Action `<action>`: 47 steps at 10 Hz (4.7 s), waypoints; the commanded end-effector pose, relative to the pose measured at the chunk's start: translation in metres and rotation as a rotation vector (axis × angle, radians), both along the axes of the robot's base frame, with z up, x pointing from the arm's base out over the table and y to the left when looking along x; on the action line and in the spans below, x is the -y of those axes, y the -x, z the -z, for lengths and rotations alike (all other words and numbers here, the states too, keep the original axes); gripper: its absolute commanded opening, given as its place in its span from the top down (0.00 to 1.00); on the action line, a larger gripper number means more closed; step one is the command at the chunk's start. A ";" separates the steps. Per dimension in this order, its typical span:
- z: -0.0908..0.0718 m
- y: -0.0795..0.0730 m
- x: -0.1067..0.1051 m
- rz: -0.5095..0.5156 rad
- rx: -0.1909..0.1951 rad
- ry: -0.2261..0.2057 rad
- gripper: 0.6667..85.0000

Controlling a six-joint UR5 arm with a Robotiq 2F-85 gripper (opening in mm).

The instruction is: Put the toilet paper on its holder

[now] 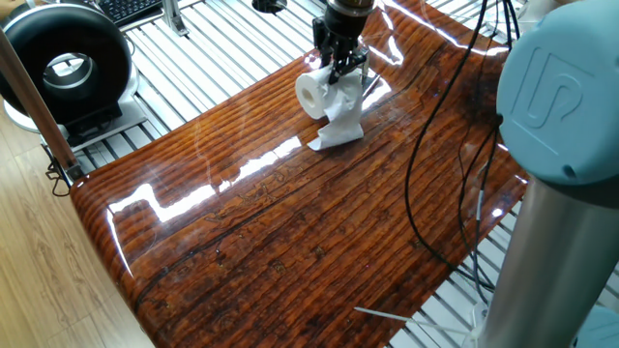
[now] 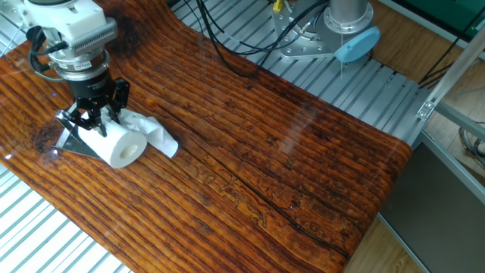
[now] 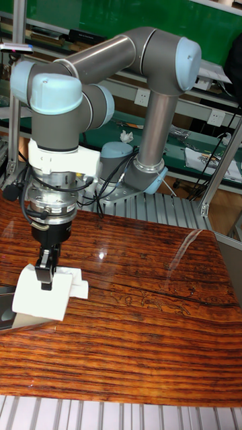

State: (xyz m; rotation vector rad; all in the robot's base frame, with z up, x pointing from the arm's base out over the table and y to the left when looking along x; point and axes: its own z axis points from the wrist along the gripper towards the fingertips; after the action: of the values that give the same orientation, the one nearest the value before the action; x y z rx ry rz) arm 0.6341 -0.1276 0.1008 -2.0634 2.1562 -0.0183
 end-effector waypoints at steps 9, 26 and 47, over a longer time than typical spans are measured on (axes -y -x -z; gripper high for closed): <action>-0.002 -0.009 0.006 -0.110 0.043 -0.003 1.00; 0.000 -0.001 0.025 -0.180 0.068 0.054 1.00; 0.000 0.002 0.029 -0.114 0.076 0.053 1.00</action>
State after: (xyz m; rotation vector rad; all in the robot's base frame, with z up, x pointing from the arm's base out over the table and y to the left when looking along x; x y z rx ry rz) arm 0.6317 -0.1570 0.0989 -2.2080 1.9922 -0.1445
